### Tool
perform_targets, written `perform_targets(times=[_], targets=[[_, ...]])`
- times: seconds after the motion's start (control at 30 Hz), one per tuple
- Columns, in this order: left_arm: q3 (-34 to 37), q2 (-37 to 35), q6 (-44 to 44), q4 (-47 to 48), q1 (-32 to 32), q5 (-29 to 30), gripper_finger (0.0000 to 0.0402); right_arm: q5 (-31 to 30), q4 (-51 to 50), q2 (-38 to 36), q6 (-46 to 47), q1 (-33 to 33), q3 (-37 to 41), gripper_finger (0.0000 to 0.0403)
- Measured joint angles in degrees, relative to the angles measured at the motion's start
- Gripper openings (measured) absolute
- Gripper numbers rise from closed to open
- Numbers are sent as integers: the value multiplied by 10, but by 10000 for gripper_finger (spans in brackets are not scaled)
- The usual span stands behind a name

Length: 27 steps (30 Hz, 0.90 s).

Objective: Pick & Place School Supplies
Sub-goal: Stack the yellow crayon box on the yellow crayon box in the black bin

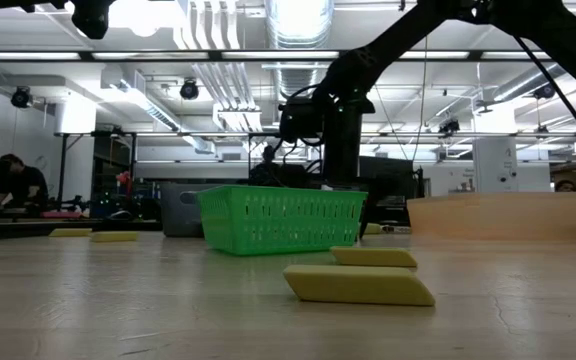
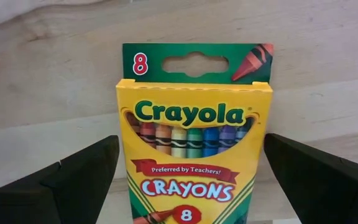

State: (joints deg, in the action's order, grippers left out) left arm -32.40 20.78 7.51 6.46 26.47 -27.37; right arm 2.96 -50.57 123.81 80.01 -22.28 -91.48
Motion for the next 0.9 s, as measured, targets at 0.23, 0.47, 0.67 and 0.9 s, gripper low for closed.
perform_targets(times=[0.23,0.47,0.67,0.9], targets=[[0,0,0,0,0,0,234,-2,2,-1,0,0,9,400],[0,0,0,0,0,0,234,-5,-10,-1,-1,0,10,400],[0,0,0,0,0,0,234,-6,-33,-1,-22,0,11,400],[0,0,0,0,0,0,234,-6,-49,0,-24,0,12,400]])
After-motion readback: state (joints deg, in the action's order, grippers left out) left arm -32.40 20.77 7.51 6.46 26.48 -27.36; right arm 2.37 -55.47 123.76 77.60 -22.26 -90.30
